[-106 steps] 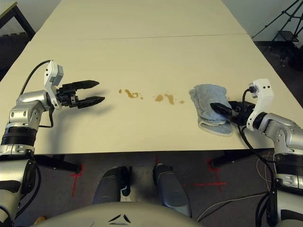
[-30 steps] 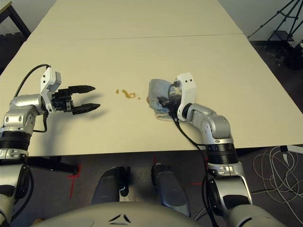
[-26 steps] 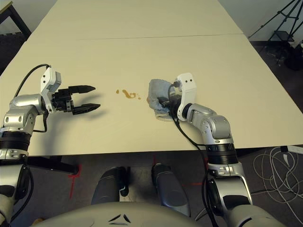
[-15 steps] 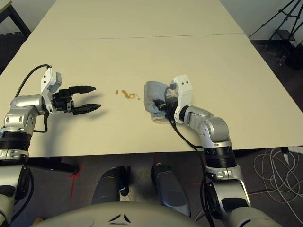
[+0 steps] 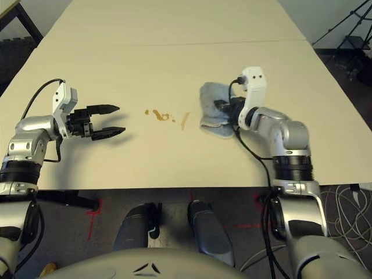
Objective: Wipe the water off the table with a rag.
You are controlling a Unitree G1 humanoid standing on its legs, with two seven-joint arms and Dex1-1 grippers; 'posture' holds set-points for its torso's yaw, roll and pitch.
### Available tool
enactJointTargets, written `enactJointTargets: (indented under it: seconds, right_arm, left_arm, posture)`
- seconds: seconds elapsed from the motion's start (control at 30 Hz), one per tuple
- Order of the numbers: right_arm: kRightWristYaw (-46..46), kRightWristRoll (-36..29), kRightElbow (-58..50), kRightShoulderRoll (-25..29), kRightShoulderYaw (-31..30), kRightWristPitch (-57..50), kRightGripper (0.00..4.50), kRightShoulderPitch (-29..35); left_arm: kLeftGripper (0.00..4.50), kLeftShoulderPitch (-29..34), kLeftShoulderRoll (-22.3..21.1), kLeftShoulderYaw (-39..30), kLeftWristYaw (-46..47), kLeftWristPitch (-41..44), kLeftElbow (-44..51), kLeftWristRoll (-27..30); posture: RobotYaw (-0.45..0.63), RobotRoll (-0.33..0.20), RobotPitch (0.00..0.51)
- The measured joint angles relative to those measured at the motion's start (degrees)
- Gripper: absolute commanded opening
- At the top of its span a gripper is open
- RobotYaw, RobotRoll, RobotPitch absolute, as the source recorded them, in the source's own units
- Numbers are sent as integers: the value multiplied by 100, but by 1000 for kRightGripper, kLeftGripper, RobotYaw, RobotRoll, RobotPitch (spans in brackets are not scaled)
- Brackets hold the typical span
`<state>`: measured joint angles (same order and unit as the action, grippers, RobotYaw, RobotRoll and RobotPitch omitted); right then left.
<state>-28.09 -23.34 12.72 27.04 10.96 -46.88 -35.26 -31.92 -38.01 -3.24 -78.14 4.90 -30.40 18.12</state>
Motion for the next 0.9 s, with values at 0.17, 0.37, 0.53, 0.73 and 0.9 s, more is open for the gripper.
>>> enactJointTargets:
  seconds: [0.17, 0.37, 0.53, 0.73, 0.9]
  right_arm:
    - [23, -404, -196, -139, 341, -529, 215, 18]
    - [155, -730, -673, -736, 194, -1077, 215, 344]
    - [256, -653, -688, -1007, -176, -1051, 215, 479]
    - [199, -355, -463, -1101, -584, -690, 215, 381]
    - [173, -183, -137, -1439, -772, -497, 215, 164]
  left_arm:
    - [4500, -57, -49, -2, -6, -74, -224, -3]
    - [4500, -33, -344, -10, -239, -224, -351, -13]
    - [4500, -22, -418, -21, -252, -248, -438, -14]
    - [4500, -15, -462, -47, -197, -281, -439, -13]
    - [4500, 99, -467, -80, -135, -285, -429, -11]
  posture:
    - [-252, 0, 138]
    - [-226, 0, 135]
    - [-207, 0, 134]
    - [-196, 0, 137]
    - [-187, 0, 139]
